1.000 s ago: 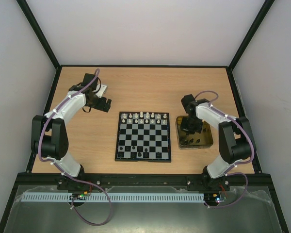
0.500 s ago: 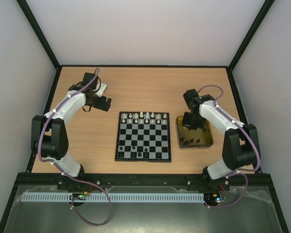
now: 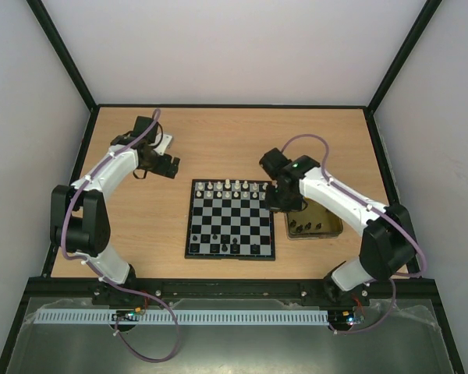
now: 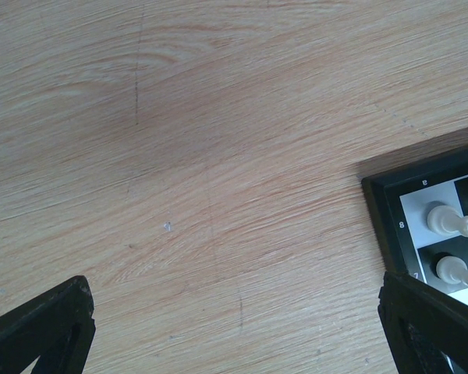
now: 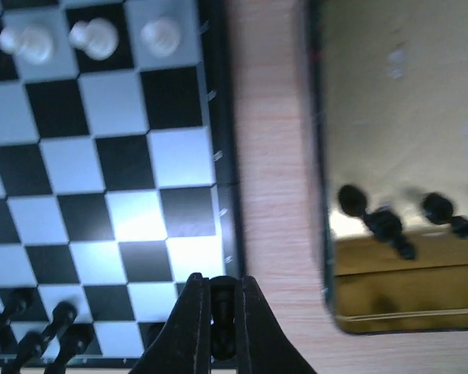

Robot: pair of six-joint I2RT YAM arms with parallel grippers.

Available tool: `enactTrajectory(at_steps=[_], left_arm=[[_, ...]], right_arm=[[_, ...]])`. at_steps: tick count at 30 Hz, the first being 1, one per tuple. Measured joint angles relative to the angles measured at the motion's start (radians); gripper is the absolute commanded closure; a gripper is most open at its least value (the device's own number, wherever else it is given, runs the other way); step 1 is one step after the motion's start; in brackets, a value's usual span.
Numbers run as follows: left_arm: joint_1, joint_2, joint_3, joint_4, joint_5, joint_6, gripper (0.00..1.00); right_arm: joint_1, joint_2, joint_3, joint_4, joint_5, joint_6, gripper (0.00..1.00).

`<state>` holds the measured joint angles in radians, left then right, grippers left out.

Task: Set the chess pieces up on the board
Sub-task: Place the chess piece on the chessboard.

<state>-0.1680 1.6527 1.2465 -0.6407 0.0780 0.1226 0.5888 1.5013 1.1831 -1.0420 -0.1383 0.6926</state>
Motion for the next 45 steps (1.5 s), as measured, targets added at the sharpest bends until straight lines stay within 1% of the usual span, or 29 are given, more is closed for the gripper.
enactTrajectory(at_steps=[3,8,16,28,45], left_arm=[[-0.002,0.000,0.000,0.000,0.000,0.000,0.01],[-0.002,0.000,0.000,0.000,0.000,0.000,0.01],[-0.002,0.000,0.000,0.000,0.000,0.000,0.01],[-0.002,0.000,0.000,0.000,0.000,0.000,0.01],[-0.002,0.000,0.000,0.000,0.000,0.000,0.01]], right_arm=[[0.070,0.008,-0.024,0.028,-0.021,0.033,0.98],[0.130,0.071,-0.040,0.074,-0.033,0.067,0.98],[0.194,0.163,-0.042,0.136,-0.034,0.080,0.98],[0.303,0.245,-0.034,0.159,-0.024,0.079,0.98],[0.391,0.291,0.010,0.158,-0.026,0.080,0.98]])
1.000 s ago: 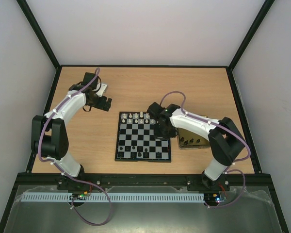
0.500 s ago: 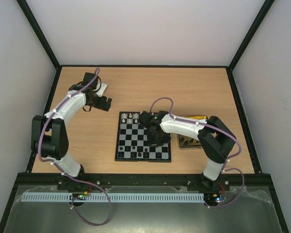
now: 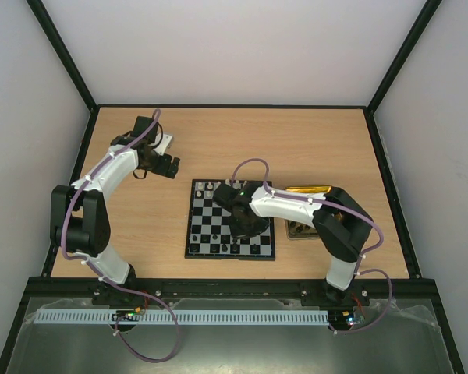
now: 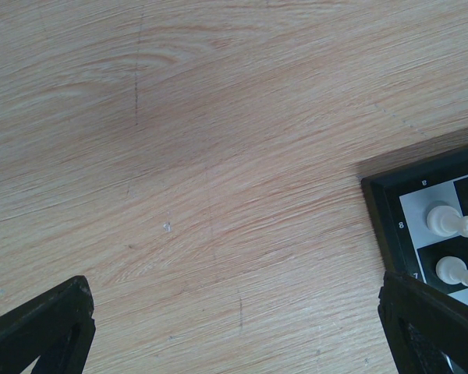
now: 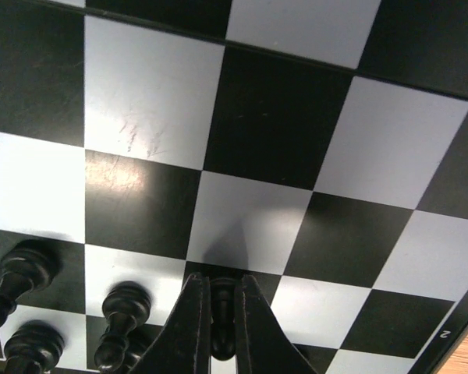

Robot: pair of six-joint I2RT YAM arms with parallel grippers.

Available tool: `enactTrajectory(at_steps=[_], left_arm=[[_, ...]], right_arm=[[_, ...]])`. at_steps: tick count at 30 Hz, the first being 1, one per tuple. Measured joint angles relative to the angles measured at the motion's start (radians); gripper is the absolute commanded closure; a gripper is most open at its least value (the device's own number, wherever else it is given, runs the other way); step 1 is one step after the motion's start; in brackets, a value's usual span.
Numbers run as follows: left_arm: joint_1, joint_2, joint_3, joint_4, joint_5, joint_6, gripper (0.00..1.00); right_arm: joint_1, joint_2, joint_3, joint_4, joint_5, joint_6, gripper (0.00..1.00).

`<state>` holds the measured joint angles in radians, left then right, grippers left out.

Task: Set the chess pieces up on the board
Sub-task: Place the chess piece on the chessboard.

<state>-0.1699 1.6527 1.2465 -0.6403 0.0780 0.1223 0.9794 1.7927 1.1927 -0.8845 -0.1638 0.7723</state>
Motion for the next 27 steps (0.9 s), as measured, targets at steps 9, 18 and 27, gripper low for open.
enactTrajectory(at_steps=[9,18,27], left_arm=[[0.000,0.000,0.000,0.000,0.000,0.000,0.01],[0.000,0.000,0.000,0.000,0.000,0.000,0.01],[0.000,0.000,0.000,0.000,0.000,0.000,0.01]], right_arm=[[0.012,0.001,0.002,0.000,-0.002,0.001,0.98],[0.012,0.001,0.002,0.000,-0.002,0.004,0.96],[0.012,0.001,0.001,-0.001,-0.003,0.004,0.97]])
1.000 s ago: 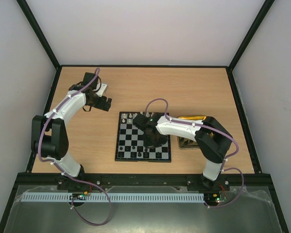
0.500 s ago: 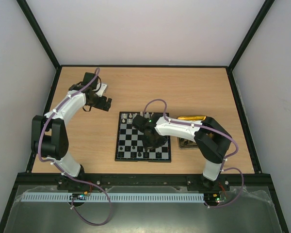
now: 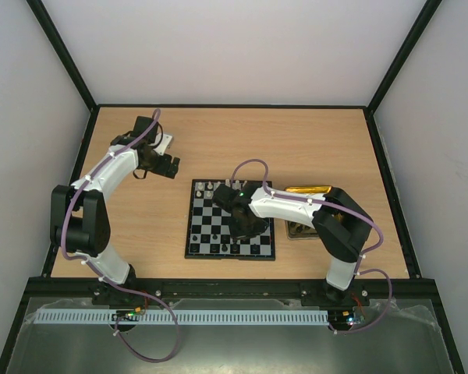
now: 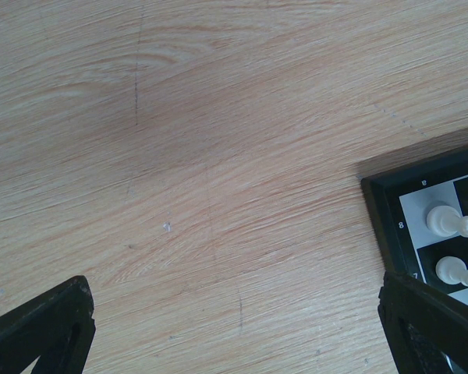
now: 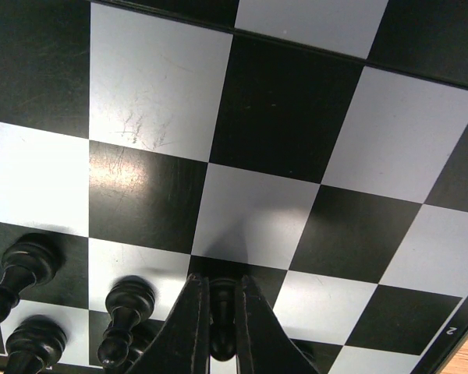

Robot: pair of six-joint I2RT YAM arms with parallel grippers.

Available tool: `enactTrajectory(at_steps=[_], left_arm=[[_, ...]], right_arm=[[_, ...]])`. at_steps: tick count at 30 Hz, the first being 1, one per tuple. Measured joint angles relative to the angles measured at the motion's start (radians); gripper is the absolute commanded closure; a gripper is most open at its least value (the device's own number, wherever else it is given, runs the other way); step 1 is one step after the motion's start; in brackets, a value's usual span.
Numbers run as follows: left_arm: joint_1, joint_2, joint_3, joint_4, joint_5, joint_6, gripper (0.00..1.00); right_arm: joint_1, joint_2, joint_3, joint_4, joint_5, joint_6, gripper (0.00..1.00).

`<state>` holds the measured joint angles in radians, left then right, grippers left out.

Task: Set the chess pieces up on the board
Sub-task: Place the chess piece on the chessboard.

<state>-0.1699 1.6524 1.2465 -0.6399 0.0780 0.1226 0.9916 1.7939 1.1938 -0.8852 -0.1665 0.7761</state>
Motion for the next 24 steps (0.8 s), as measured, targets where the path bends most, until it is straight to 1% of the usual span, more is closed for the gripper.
enactTrajectory(at_steps=[6,24], left_arm=[[0.000,0.000,0.000,0.000,0.000,0.000,0.01],[0.000,0.000,0.000,0.000,0.000,0.000,0.01]], right_arm=[[0.000,0.000,-0.002,0.000,-0.001,0.000,0.98],[0.001,-0.008,-0.013,0.000,-0.018,0.000,0.98]])
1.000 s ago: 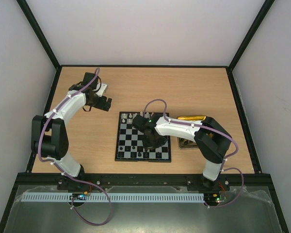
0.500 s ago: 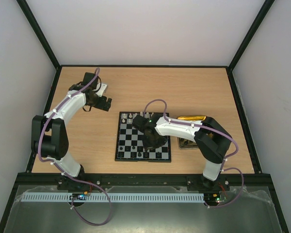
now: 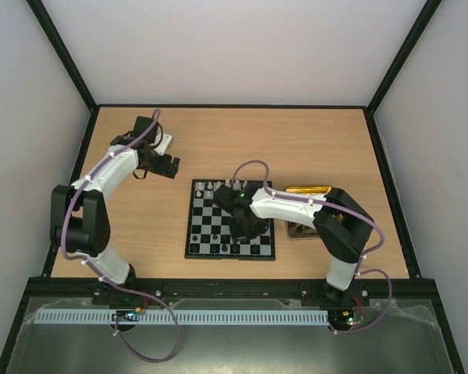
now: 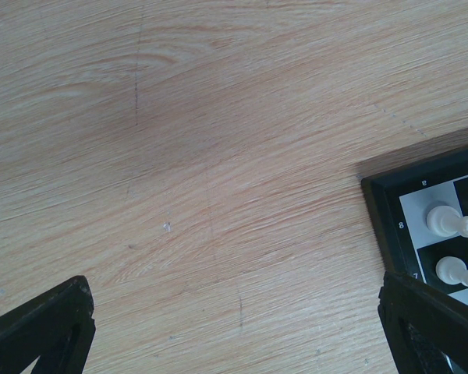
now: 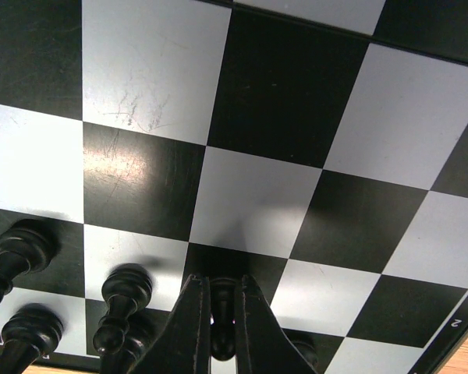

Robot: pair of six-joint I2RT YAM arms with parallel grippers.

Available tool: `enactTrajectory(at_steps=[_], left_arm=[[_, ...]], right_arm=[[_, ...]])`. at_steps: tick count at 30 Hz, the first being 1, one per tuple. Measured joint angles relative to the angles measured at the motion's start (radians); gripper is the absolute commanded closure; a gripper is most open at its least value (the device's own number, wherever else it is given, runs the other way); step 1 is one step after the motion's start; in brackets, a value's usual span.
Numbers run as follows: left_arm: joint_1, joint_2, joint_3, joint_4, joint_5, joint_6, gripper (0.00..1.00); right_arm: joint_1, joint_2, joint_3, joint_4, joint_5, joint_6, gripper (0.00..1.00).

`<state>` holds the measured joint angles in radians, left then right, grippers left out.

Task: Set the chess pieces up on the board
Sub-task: Place the chess piece on the chessboard.

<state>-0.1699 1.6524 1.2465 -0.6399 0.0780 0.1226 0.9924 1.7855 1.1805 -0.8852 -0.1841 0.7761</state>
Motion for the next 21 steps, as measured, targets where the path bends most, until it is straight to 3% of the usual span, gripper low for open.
enactTrajectory(at_steps=[7,12,21], left_arm=[[0.000,0.000,0.000,0.000,0.000,0.000,0.01],[0.000,0.000,0.000,0.000,0.000,0.000,0.01],[0.000,0.000,0.000,0.000,0.000,0.000,0.01]], right_arm=[[0.000,0.000,0.000,0.000,-0.001,0.000,0.97],[0.000,0.000,0.000,0.000,-0.003,0.000,0.87],[0.001,0.000,-0.007,0.000,-0.009,0.000,0.83]])
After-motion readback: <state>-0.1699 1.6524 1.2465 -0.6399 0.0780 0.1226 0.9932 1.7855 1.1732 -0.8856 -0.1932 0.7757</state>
